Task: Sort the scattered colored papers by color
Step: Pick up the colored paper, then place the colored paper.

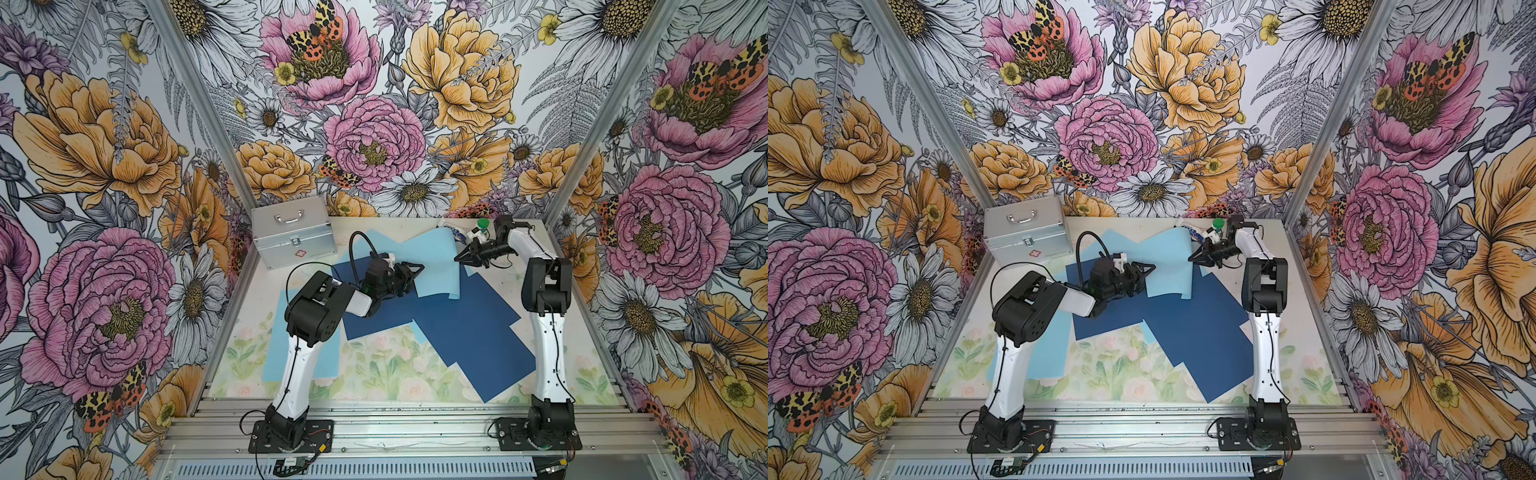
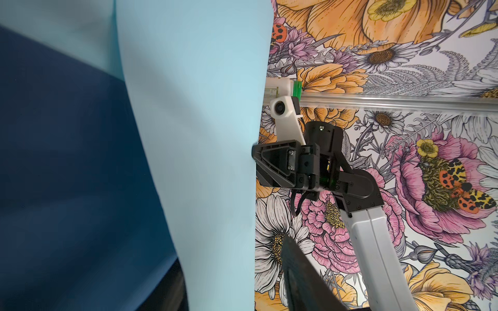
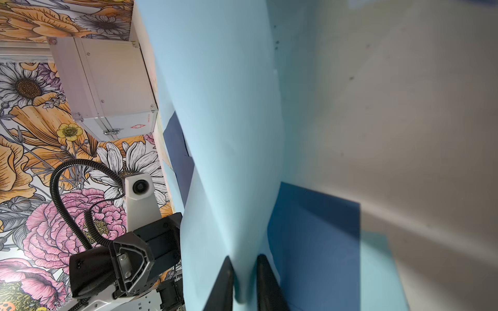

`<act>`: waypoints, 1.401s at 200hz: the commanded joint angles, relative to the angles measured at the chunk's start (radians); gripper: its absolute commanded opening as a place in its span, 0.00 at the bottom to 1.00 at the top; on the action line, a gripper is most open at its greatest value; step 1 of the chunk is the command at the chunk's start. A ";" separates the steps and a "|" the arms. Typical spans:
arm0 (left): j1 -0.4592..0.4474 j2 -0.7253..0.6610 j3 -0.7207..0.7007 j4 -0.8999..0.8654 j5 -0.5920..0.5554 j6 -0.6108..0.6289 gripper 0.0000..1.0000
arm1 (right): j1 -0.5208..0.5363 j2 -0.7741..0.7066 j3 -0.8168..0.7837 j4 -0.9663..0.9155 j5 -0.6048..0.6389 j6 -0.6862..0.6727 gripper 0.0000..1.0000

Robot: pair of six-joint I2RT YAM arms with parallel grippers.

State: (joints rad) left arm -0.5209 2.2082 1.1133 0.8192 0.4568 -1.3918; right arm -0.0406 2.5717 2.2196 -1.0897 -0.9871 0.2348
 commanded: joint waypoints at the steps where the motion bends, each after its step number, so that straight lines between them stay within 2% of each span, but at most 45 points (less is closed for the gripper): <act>1: 0.007 -0.022 0.021 -0.015 0.015 0.030 0.38 | 0.002 -0.022 -0.009 0.004 0.020 -0.023 0.18; 38: 0.007 -0.048 0.042 -0.163 0.035 0.103 0.12 | 0.000 -0.028 -0.003 0.003 0.034 -0.021 0.18; 45: 0.009 -0.058 0.050 -0.207 0.039 0.128 0.09 | 0.001 -0.031 -0.003 0.003 0.044 -0.020 0.24; 55: 0.009 -0.075 0.065 -0.289 0.045 0.172 0.01 | 0.000 -0.038 -0.003 0.002 0.072 -0.016 0.38; 59: 0.010 -0.083 0.076 -0.335 0.047 0.193 0.00 | -0.001 -0.044 -0.005 0.001 0.092 -0.015 0.47; 63: 0.011 -0.092 0.090 -0.388 0.051 0.221 0.00 | -0.001 -0.050 -0.009 0.001 0.106 -0.016 0.66; 65: 0.010 -0.095 0.096 -0.410 0.050 0.237 0.00 | -0.001 -0.054 -0.010 0.000 0.114 -0.017 0.87; 66: 0.010 -0.098 0.098 -0.421 0.051 0.246 0.00 | -0.001 -0.056 -0.011 0.000 0.117 -0.016 0.93; 70: 0.010 -0.109 0.111 -0.481 0.051 0.278 0.00 | -0.004 -0.061 -0.015 0.001 0.132 -0.016 0.99; 90: 0.008 -0.162 0.207 -0.844 -0.003 0.492 0.00 | -0.007 -0.113 -0.031 0.002 0.241 -0.014 0.99; 103: 0.001 -0.180 0.305 -1.108 -0.087 0.635 0.00 | -0.004 -0.147 -0.041 0.003 0.301 -0.011 0.99; 118: -0.008 -0.193 0.386 -1.306 -0.183 0.759 0.00 | 0.004 -0.182 -0.057 0.004 0.333 -0.014 1.00; 155: -0.034 -0.230 0.488 -1.606 -0.439 0.936 0.00 | 0.048 -0.264 -0.120 0.004 0.415 -0.044 0.99; 169: -0.064 -0.252 0.524 -1.709 -0.582 0.986 0.00 | 0.075 -0.306 -0.157 0.004 0.521 -0.060 0.99; 190: -0.108 -0.301 0.554 -1.844 -0.783 1.026 0.00 | 0.102 -0.362 -0.227 0.029 0.613 -0.070 0.99; 209: -0.135 -0.378 0.527 -1.915 -0.868 1.026 0.00 | 0.118 -0.404 -0.298 0.077 0.620 -0.065 1.00; 232: -0.155 -0.555 0.442 -1.939 -0.873 1.017 0.00 | 0.131 -0.440 -0.371 0.137 0.598 -0.054 0.99; 254: -0.146 -0.712 0.347 -1.936 -0.754 1.014 0.00 | 0.143 -0.466 -0.419 0.176 0.581 -0.046 0.99; 265: -0.106 -0.780 0.285 -1.937 -0.677 1.003 0.00 | 0.152 -0.478 -0.437 0.195 0.567 -0.040 1.00; 280: -0.005 -0.874 0.177 -1.937 -0.565 0.980 0.00 | 0.167 -0.497 -0.456 0.212 0.559 -0.034 0.99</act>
State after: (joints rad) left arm -0.6411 1.4265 1.4212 -1.0691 -0.2520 -0.4007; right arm 0.1059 2.1368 1.7882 -0.9489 -0.4194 0.1913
